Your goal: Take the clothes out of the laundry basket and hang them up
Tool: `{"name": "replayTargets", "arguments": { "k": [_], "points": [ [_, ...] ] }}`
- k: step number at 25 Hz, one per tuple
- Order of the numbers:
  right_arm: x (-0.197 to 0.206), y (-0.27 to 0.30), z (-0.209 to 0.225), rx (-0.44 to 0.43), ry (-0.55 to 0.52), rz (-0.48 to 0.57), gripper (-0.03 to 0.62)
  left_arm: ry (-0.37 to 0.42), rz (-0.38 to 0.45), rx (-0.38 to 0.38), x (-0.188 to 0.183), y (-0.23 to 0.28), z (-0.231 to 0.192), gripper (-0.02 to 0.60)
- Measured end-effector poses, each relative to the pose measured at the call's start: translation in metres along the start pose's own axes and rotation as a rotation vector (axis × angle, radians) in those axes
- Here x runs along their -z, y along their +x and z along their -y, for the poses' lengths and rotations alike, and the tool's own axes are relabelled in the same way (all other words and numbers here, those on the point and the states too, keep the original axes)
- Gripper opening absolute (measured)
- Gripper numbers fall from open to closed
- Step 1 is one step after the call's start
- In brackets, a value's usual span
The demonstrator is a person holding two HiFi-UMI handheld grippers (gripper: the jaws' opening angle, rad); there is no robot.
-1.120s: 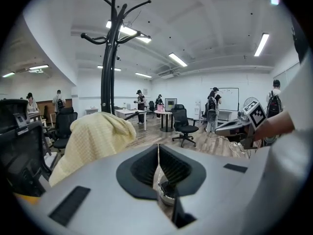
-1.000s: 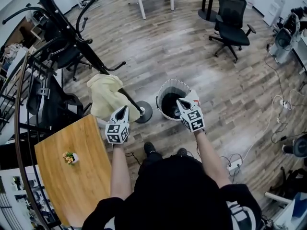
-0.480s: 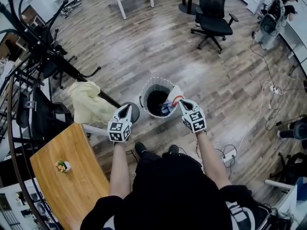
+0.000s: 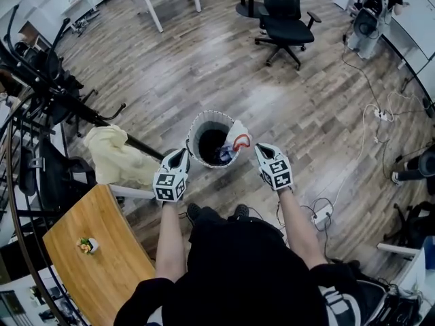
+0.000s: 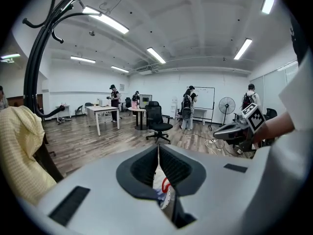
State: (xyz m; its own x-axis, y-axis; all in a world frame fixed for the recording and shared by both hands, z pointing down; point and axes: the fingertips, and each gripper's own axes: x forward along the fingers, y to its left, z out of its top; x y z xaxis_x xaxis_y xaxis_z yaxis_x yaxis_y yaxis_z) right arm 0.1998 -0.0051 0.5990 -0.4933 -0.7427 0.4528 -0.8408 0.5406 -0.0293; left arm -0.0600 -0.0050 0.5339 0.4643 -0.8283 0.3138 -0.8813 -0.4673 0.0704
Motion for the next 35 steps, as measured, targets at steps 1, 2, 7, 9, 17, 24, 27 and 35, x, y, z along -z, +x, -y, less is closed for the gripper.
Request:
{"name": "replayTargets", "arguments": {
  "k": [1, 2, 7, 9, 17, 24, 27, 35],
  "points": [
    [0.002, -0.002, 0.002, 0.005, 0.004, -0.002, 0.006, -0.001, -0.003, 0.004, 0.001, 0.001, 0.003, 0.028],
    [0.004, -0.003, 0.005, 0.009, 0.008, -0.005, 0.006, -0.002, -0.006, 0.009, 0.002, 0.003, 0.005, 0.028],
    [0.015, -0.005, 0.015, 0.034, 0.034, -0.023, 0.006, -0.007, -0.034, 0.035, 0.01, 0.013, 0.008, 0.028],
    [0.018, -0.003, 0.019, 0.046, 0.043, -0.031, 0.006, -0.007, -0.041, 0.046, 0.011, 0.019, 0.005, 0.028],
    [0.027, 0.014, 0.036, 0.092, 0.075, -0.077, 0.006, -0.015, -0.078, 0.108, 0.018, 0.059, -0.008, 0.028],
    [0.03, 0.041, 0.056, 0.144, 0.119, -0.121, 0.006, 0.01, -0.147, 0.206, 0.026, 0.108, -0.016, 0.028],
    [0.032, 0.054, 0.059, 0.165, 0.138, -0.136, 0.006, 0.017, -0.169, 0.244, 0.031, 0.127, -0.02, 0.028],
    [0.047, 0.073, 0.068, 0.251, 0.191, -0.148, 0.006, 0.043, -0.199, 0.364, 0.042, 0.173, -0.02, 0.028]
  ]
}}
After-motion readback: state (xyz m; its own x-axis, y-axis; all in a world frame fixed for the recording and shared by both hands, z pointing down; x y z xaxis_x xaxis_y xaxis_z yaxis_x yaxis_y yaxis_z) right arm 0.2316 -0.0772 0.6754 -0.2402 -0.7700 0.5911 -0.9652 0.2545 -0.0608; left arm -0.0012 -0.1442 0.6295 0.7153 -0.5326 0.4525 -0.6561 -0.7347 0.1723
